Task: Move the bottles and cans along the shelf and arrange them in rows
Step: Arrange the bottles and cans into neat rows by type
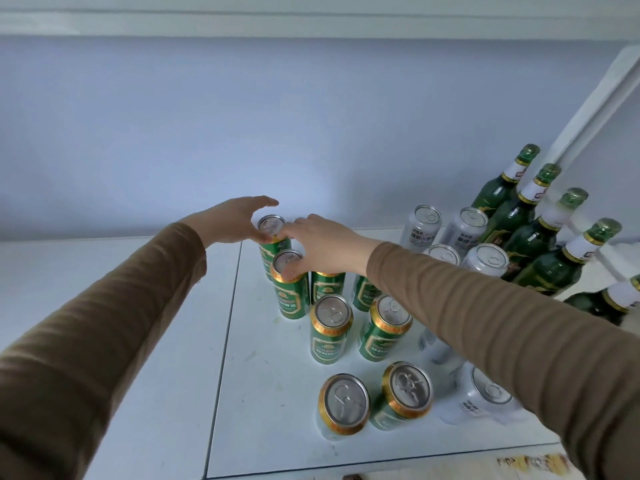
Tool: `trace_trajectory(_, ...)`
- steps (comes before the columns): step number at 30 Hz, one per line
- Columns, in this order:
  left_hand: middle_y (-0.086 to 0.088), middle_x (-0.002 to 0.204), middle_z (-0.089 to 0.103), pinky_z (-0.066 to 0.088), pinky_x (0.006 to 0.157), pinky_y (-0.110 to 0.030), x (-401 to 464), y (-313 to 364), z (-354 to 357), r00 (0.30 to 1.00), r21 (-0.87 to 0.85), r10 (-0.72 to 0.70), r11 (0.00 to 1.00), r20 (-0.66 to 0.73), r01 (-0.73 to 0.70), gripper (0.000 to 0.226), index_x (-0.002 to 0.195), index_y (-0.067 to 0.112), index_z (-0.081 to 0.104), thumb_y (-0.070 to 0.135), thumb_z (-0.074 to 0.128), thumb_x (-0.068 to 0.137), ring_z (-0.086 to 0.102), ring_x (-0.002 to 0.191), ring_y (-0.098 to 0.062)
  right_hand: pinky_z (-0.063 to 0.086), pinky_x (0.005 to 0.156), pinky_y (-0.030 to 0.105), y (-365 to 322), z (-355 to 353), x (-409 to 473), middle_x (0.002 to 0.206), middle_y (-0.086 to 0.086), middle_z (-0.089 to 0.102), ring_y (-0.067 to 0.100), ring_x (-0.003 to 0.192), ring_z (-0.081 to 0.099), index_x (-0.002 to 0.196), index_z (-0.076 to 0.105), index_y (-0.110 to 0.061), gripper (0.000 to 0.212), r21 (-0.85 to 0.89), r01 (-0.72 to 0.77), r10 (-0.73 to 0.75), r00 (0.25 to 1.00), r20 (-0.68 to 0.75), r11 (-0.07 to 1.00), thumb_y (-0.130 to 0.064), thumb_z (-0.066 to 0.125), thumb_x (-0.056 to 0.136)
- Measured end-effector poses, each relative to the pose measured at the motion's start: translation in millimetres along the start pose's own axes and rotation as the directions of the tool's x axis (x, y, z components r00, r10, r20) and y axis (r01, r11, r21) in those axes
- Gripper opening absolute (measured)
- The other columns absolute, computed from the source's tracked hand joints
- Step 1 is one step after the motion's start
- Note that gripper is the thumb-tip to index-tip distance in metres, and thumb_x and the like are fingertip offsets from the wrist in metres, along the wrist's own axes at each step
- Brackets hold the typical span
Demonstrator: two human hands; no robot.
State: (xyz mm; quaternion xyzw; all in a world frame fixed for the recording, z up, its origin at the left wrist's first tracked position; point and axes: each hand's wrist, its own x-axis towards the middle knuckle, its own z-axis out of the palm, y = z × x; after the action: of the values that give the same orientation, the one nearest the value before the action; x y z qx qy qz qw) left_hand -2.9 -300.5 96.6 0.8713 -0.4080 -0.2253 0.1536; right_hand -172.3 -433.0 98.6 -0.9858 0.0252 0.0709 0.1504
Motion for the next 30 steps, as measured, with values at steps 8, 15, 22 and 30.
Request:
trace_trajectory(8,0.008,0.130,0.062,0.043,0.102,-0.032,21,-18,21,0.998,-0.193,0.046,0.981,0.051,-0.035,0.082,0.139,0.037,0.052,0.006,0.086,0.070,0.056,0.121,-0.018,0.042,0.075,0.034,-5,19,16,0.117,0.001,0.064,0.026,0.103,0.061,0.127,0.052,-0.023,0.068,-0.072,-0.001,0.008,0.995,0.098,0.997,-0.058,0.078,0.075)
trace_trajectory(15,0.009,0.108,0.068,0.057,0.087,-0.042,23,-24,10,0.998,-0.205,0.055,0.977,-0.015,-0.057,0.052,0.107,0.033,0.063,0.015,0.089,0.066,0.066,0.100,-0.018,0.034,0.075,0.029,-2,16,26,0.122,0.001,0.062,0.019,0.098,0.053,0.134,0.052,-0.025,0.066,0.099,-0.007,-0.006,0.992,0.130,0.995,-0.044,0.081,0.079)
trace_trajectory(22,-0.003,0.109,0.066,0.051,0.075,-0.031,30,-25,-3,0.992,-0.149,-0.028,0.989,-0.124,0.009,0.049,0.113,0.019,0.060,0.019,0.088,0.072,0.063,0.098,-0.025,0.046,0.077,0.031,21,-12,40,0.122,-0.004,0.061,0.019,0.104,0.057,0.131,0.057,-0.029,0.058,0.235,-0.056,0.040,0.996,0.076,0.970,-0.036,0.082,0.080)
trace_trajectory(30,-0.002,0.107,0.067,0.046,0.073,-0.031,53,8,-2,0.983,-0.189,-0.045,0.982,-0.177,0.011,0.051,0.111,0.018,0.059,0.028,0.089,0.071,0.062,0.098,-0.023,0.049,0.100,0.037,86,-54,35,0.135,-0.004,0.058,0.020,0.118,0.057,0.134,0.056,-0.030,0.059,0.254,-0.179,0.177,0.984,0.029,0.950,-0.032,0.082,0.081)
